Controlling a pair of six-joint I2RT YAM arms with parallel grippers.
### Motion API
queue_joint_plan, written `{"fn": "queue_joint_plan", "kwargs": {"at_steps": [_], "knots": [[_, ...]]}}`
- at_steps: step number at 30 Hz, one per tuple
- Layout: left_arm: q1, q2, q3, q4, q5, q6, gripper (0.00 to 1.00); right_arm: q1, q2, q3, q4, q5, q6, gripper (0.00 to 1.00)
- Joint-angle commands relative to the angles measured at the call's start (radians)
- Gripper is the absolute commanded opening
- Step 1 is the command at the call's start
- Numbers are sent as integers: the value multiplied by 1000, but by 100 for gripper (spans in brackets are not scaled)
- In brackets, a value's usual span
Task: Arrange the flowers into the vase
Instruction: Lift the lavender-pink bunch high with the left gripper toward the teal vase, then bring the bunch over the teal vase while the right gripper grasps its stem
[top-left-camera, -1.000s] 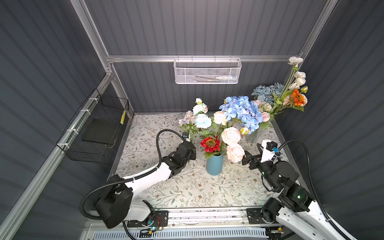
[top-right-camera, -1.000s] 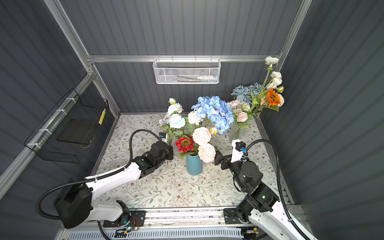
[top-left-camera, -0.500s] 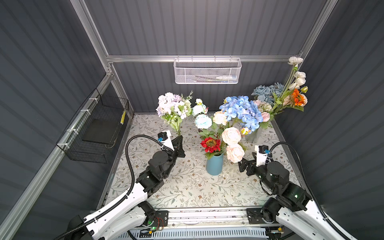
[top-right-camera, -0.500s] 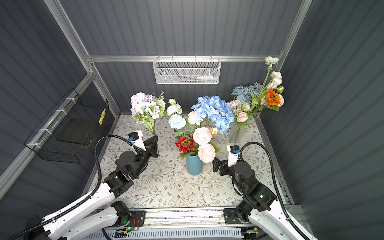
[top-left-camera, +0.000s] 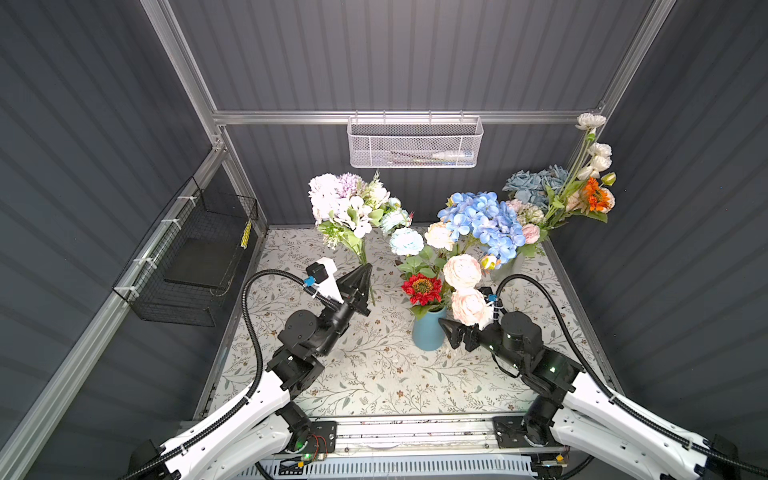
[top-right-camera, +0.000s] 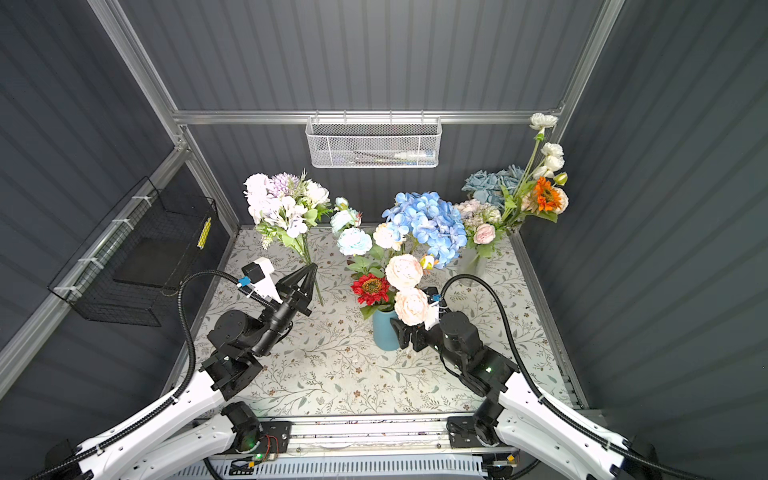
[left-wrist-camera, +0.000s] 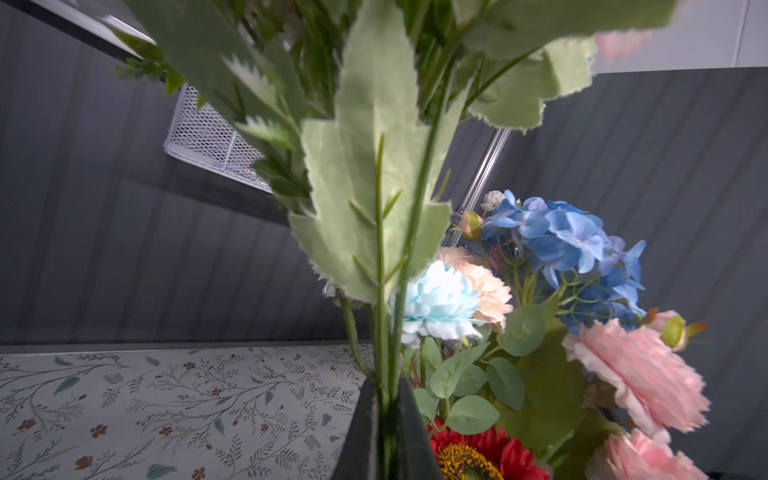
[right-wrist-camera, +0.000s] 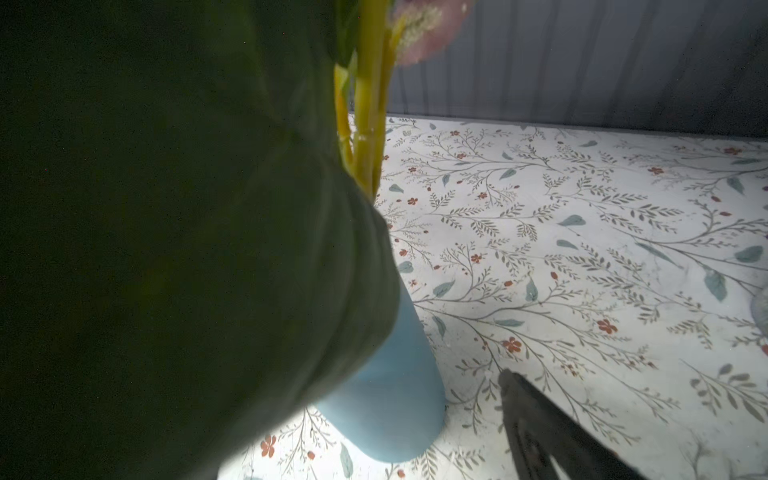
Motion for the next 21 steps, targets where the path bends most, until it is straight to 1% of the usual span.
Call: {"fn": "queue_joint_plan", "kwargs": {"at_steps": [1,5,8,12,16,21], "knots": [[2,-20,13,86,94,39,0,7,13,-5,105,38,3,99],[2,2,58,75,183,60,0,7,-53,-8,54,67,-11,99],[2,41,95,72,247,65,0,6,-138,28,-73,93,-51,99],[1,112,146,100,350,66,0,3,-242,119,-309,146,-95,99],[-2,185,208,126,454,66,0,3,-331,229,-471,173,-123,99],[-26,258,281,141,548,75,0,3,-348,388,-539,171,-150,99]]}}
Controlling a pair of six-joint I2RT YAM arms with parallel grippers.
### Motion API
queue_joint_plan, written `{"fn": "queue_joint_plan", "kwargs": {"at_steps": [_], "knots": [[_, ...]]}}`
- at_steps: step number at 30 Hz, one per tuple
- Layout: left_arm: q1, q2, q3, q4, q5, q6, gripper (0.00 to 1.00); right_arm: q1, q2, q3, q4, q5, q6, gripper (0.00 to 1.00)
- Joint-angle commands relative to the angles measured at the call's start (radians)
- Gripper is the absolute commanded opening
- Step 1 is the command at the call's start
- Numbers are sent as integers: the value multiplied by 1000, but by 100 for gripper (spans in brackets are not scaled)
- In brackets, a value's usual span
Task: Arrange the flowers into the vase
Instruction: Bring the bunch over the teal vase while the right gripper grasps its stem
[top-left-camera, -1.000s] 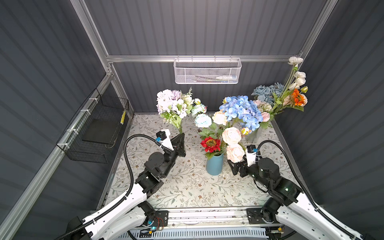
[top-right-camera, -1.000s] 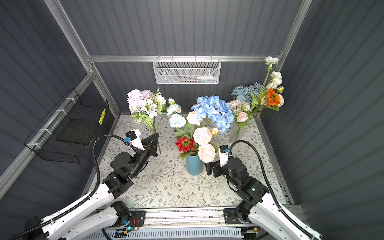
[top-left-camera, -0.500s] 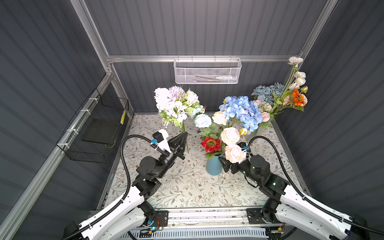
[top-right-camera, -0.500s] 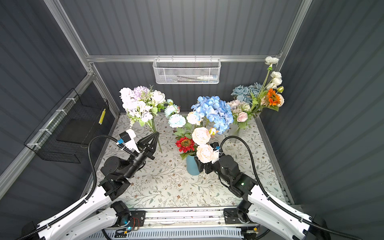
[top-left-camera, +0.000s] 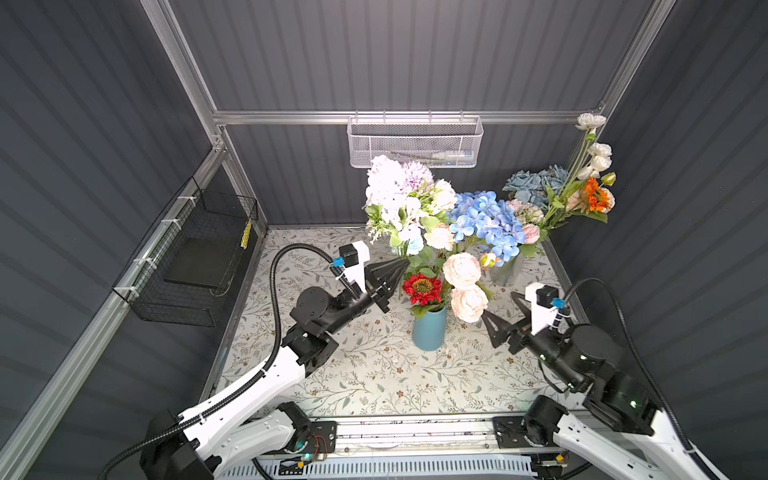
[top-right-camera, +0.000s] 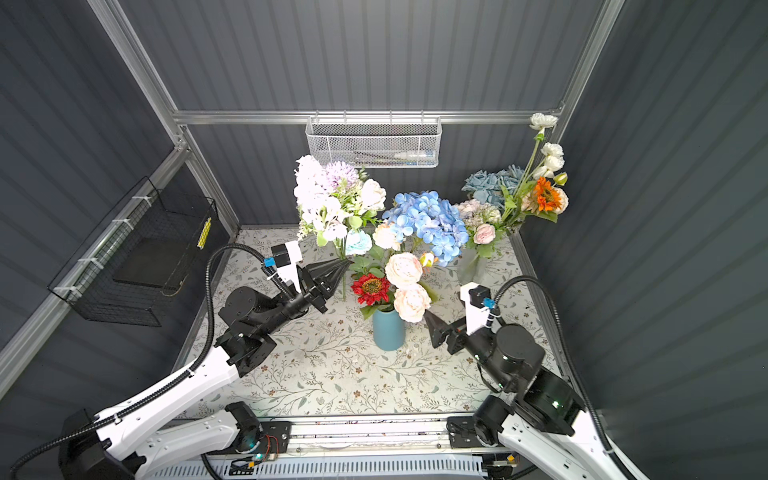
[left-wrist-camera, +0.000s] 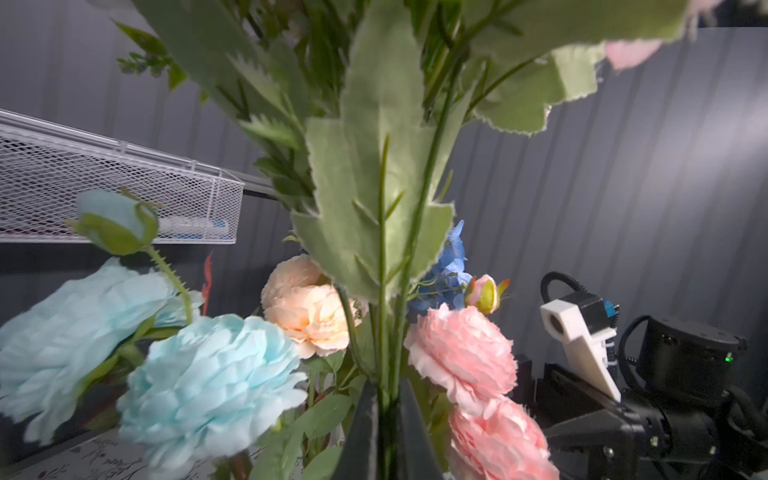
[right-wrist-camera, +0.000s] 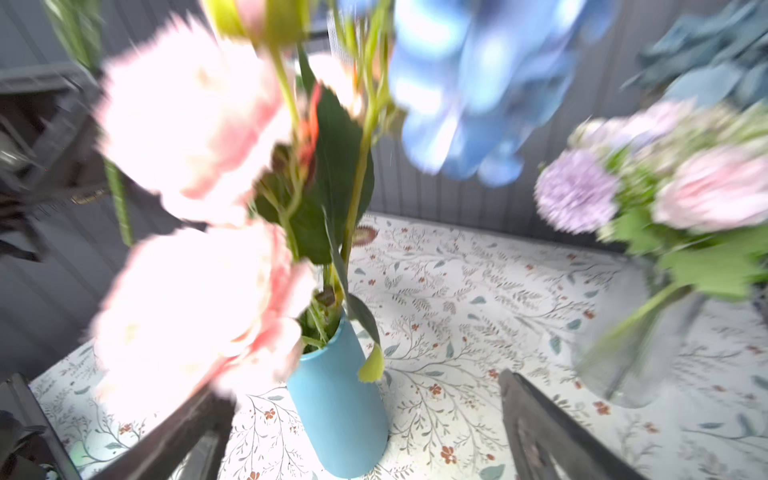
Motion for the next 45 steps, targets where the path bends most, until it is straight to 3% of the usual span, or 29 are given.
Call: {"fn": "queue_joint_plan", "kwargs": {"at_steps": [1,4,9,13,18,28,41,45], "knots": [[-24,27,72,64,111,32,0,2,10,97,-96,12,-41,99],[-55,58,115,58,142,52,0,2,62,195,-90,-54,-50,95],[-108,103,164,43,174,83,0,3,180,305,-7,-240,-25,80],[-131,128,182,41,202,76,0,5,269,340,111,-389,10,69],[-140,135,186,30,225,65,0,7,332,339,236,-493,48,63],[-156,155,212,-28,273,89,0,10,401,327,369,-547,75,57],[-169,169,237,-68,290,124,0,10,440,320,388,-595,88,41],[-168,168,237,-68,280,124,0,10,441,309,381,-594,95,23]]}}
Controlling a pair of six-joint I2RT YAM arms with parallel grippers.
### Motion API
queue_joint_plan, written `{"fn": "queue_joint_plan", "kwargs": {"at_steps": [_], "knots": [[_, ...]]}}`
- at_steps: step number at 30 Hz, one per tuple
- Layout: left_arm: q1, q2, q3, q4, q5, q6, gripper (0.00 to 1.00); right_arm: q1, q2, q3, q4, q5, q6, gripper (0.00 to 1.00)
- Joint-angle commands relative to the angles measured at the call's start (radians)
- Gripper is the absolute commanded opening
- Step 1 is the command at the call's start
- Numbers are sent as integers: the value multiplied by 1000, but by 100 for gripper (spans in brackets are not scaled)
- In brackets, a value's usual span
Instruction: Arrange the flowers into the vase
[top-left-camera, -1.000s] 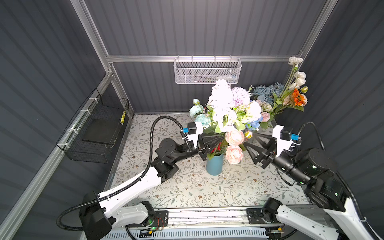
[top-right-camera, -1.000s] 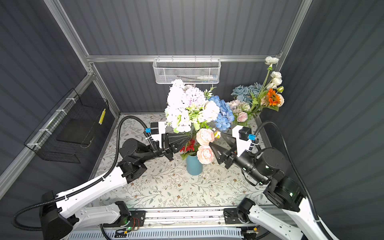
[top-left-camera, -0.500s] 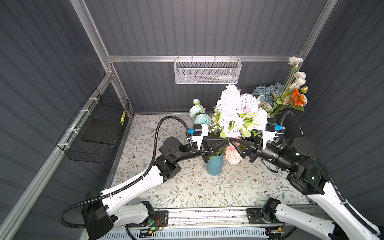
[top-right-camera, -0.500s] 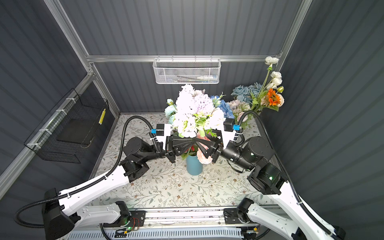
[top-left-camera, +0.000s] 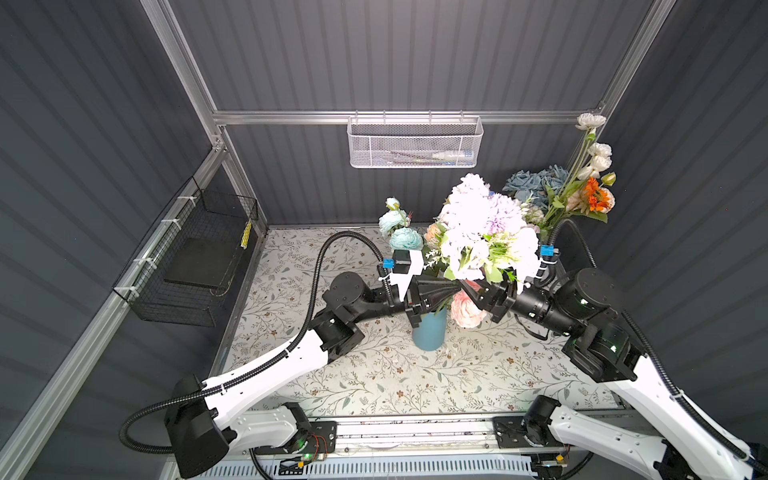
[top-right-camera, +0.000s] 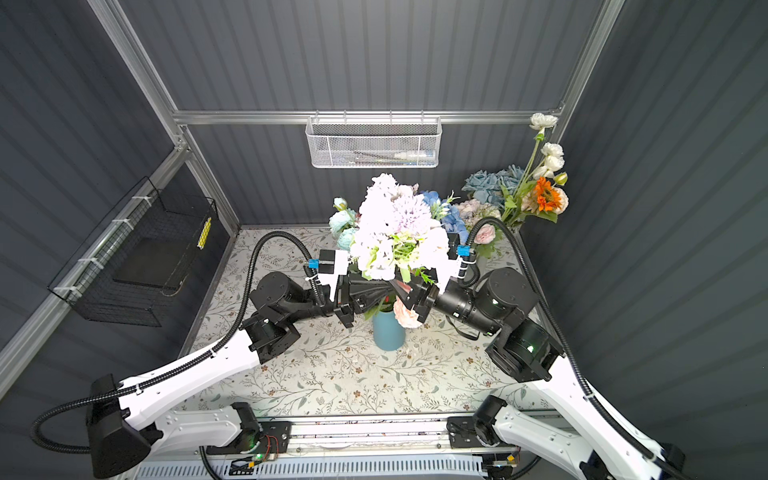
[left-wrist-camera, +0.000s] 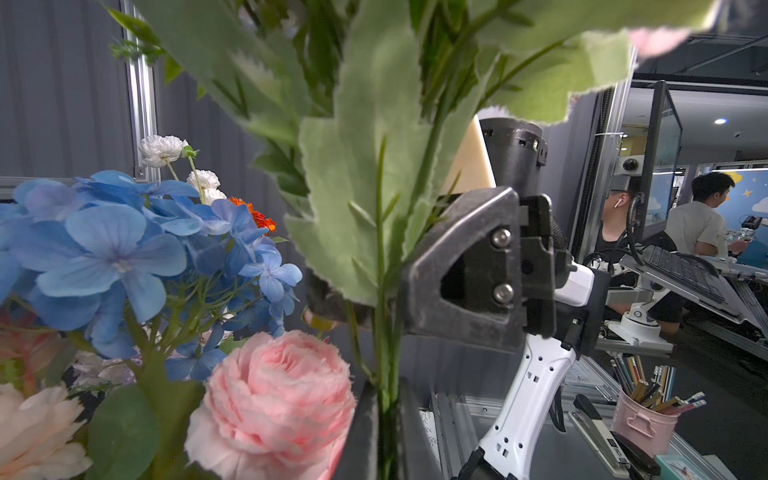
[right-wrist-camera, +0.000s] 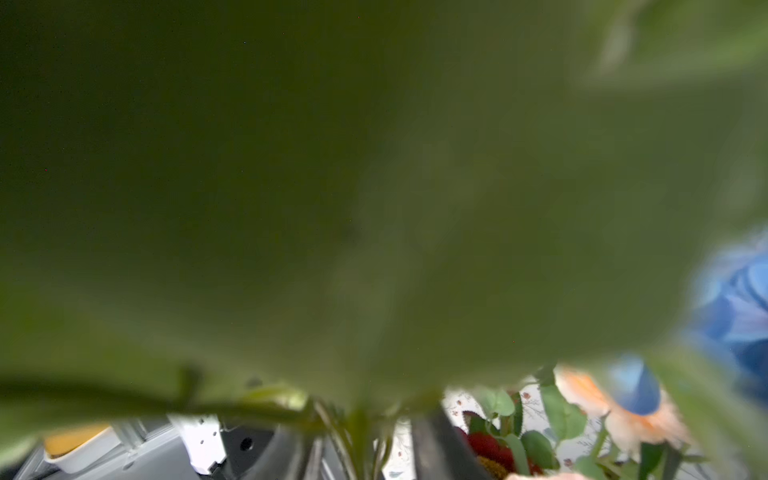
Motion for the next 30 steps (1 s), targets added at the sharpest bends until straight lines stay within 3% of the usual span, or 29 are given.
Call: {"fn": "queue_joint_plan", "kwargs": {"at_steps": [1,2,3,4,6,7,10,15,21,26,30], "knots": [[-8,0,39,4,4,22,0,5,0,-14,20,-22,12,18],[-9,-2,36,5,2,21,0,5,-2,-16,20,-21,12,14],[-8,-2,34,8,-2,17,12,5,-4,-17,20,-19,11,9],[-8,-5,32,14,-4,14,32,5,-7,-19,21,-16,12,3],[-8,-20,28,5,-25,4,83,5,-14,-22,25,-9,7,0],[-9,-38,28,-23,-39,10,99,5,-18,-22,25,-6,2,0],[-8,-112,14,-145,-135,36,100,5,-29,-18,26,-2,-12,0],[1,-262,-77,-325,-445,68,100,16,-27,-10,37,-8,-30,0],[33,-424,-222,-463,-661,39,100,88,5,-2,42,-2,-100,0],[36,-494,-346,-521,-698,39,100,183,28,-12,29,96,-228,0],[37,-435,-401,-537,-678,32,100,259,51,-29,13,196,-333,0]]}}
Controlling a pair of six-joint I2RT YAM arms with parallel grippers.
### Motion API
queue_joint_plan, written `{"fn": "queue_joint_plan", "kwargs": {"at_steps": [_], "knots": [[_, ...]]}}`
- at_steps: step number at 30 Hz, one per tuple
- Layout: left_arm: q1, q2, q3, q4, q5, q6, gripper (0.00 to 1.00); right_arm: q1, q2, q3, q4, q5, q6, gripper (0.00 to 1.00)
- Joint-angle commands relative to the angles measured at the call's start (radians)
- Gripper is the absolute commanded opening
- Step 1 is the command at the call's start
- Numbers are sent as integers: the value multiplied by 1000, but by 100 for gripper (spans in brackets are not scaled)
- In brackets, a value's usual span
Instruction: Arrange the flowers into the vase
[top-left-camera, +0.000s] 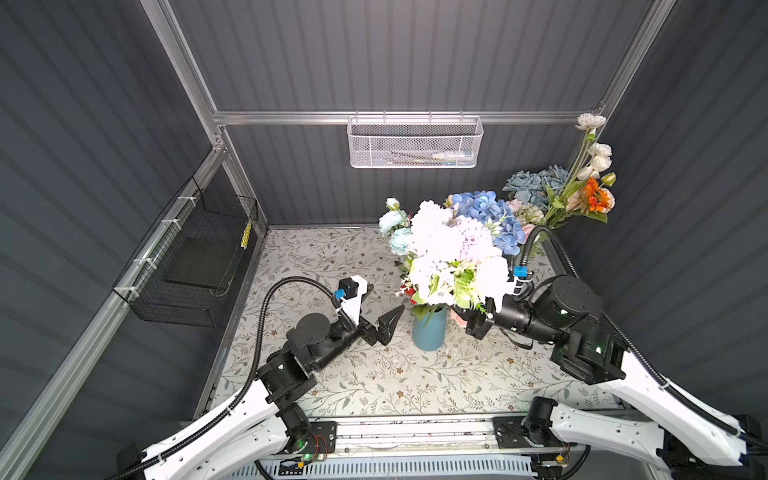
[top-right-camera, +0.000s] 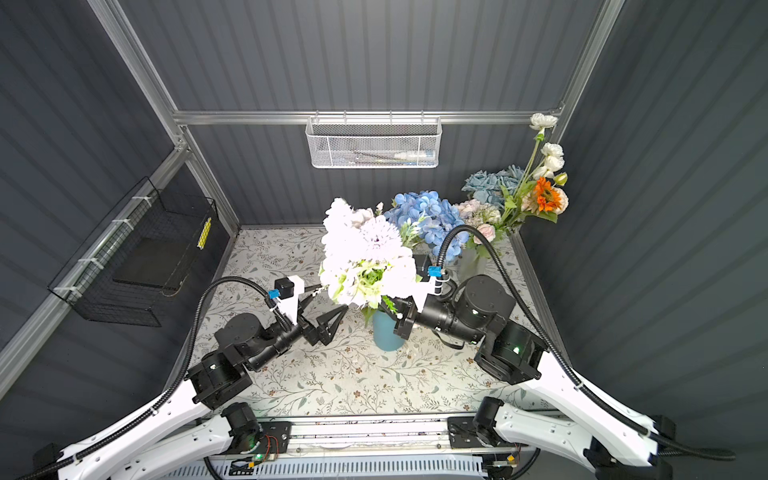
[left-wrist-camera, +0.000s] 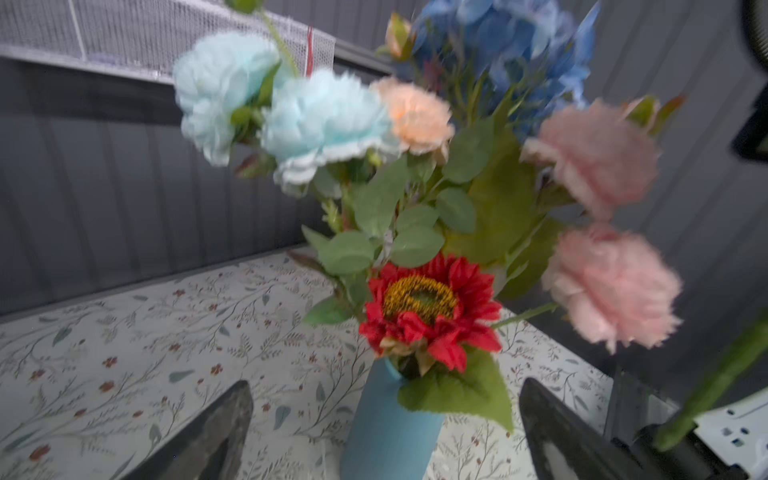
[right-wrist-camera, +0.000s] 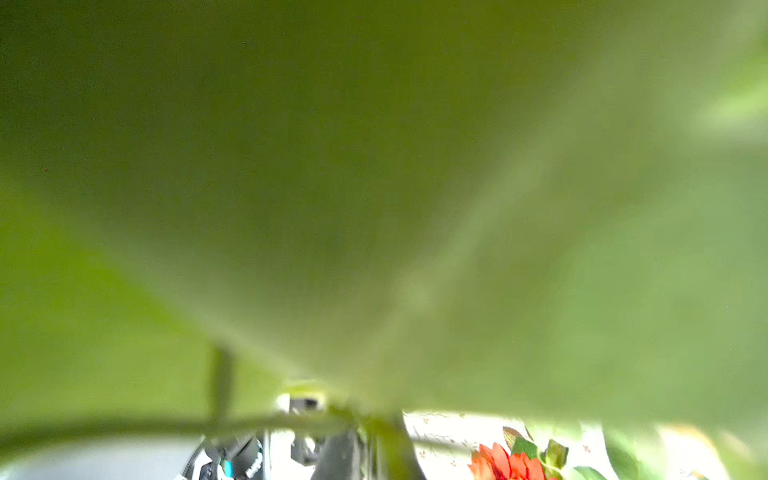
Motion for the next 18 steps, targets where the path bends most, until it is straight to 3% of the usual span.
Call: {"fn": "queue_joint_plan", "kwargs": {"at_steps": [1,10,18], "knots": [[2,61,-21,-33,-1,0,100,52,12,-18,5,114,-132,0],[-4,318,12,184,140,32,100,100,-15,-112,18,292,-176,0],[-4,398,60,340,74,68,100,100,-82,-226,110,367,-228,0]]}}
